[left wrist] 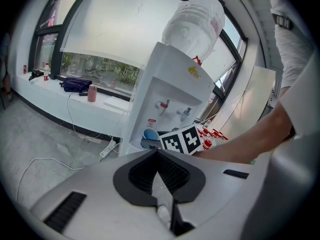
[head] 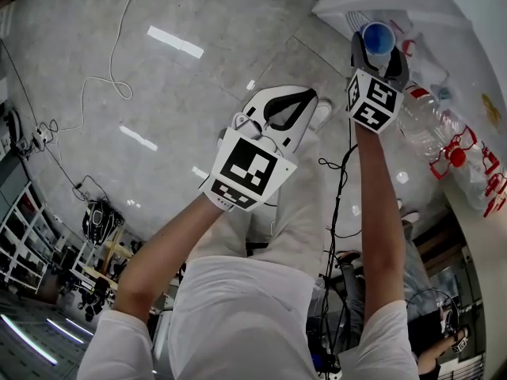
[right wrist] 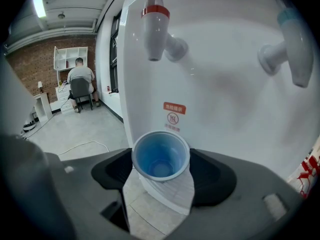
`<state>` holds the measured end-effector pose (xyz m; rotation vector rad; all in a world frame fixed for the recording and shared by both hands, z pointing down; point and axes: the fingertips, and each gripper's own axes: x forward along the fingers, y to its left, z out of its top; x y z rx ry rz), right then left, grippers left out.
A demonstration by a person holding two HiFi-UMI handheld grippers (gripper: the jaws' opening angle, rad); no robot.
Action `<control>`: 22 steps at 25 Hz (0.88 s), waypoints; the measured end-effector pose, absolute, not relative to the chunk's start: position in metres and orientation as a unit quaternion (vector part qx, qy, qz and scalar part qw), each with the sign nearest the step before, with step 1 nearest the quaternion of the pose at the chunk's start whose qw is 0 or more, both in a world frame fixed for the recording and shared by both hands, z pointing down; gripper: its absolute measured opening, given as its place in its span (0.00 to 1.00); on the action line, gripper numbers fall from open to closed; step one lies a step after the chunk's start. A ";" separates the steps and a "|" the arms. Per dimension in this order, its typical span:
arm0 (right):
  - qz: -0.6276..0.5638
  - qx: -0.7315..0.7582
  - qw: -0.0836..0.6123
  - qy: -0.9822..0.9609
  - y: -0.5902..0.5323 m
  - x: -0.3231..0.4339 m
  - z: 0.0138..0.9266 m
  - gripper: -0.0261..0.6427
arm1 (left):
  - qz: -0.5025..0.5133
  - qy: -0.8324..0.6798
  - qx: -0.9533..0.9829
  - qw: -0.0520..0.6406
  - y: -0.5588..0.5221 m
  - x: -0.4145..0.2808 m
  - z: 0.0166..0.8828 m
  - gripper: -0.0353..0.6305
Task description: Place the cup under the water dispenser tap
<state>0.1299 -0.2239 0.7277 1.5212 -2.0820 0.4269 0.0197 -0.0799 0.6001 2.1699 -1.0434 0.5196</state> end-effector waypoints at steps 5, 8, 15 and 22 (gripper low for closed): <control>0.154 0.559 0.265 -0.770 -0.225 0.128 0.727 0.59 | 0.201 -0.399 0.832 0.331 -0.077 0.020 0.600 0.05; 0.154 0.559 0.266 -0.770 -0.225 0.128 0.726 0.62 | 0.200 -0.397 0.833 0.330 -0.075 0.022 0.598 0.05; 0.156 0.553 0.267 -0.773 -0.224 0.127 0.723 0.62 | 0.201 -0.393 0.836 0.325 -0.071 0.025 0.594 0.05; 0.161 0.549 0.262 -0.777 -0.213 0.125 0.714 0.62 | 0.205 -0.390 0.839 0.319 -0.065 0.024 0.588 0.05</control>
